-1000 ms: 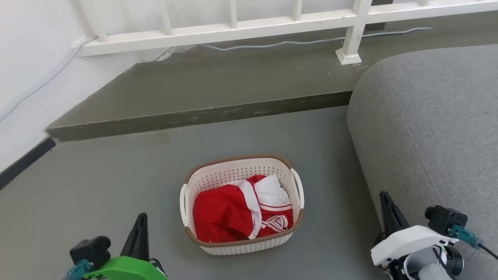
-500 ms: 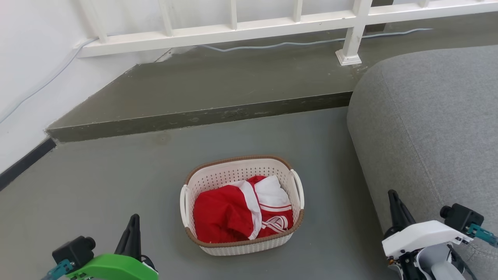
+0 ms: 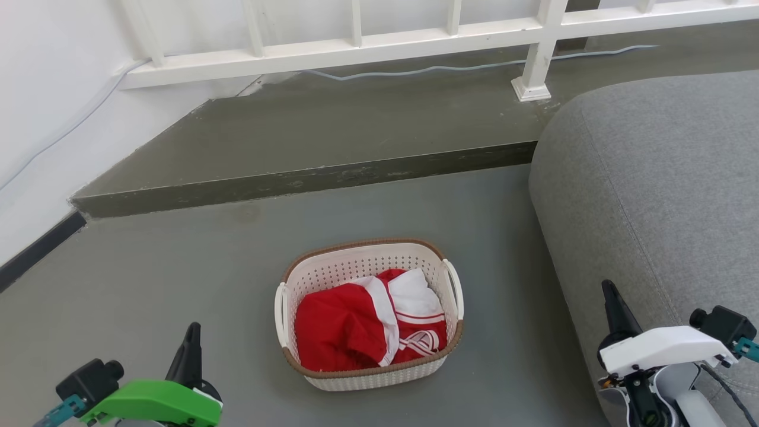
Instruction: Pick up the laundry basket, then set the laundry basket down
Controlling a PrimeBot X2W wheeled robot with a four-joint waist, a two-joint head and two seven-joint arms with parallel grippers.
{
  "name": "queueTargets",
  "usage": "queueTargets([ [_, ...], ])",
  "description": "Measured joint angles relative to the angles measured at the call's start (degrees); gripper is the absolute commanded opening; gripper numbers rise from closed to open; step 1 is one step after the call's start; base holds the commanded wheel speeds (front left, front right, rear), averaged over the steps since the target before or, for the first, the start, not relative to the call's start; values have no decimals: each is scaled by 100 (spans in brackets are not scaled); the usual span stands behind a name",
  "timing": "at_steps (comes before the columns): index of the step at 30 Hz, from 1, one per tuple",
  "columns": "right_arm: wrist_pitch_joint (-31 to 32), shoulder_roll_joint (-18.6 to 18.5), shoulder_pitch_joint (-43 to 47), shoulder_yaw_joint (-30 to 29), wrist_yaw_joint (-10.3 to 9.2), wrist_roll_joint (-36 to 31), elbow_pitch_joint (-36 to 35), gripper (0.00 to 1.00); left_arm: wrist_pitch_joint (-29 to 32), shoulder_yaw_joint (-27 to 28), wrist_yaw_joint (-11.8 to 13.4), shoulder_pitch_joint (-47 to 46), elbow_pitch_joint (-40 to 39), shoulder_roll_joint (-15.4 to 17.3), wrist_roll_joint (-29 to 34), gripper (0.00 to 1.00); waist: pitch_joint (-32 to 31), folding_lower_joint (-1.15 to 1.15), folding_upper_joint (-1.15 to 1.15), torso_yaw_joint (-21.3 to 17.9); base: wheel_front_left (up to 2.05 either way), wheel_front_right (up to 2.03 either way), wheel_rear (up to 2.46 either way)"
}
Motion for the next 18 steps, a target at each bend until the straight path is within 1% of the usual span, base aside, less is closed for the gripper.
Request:
queueTargets([
  [18, 281, 1, -126, -343, 226, 1311, -1, 0, 293, 311, -164, -161, 127, -2, -1222, 0, -26, 0, 0, 2, 0, 0, 0],
])
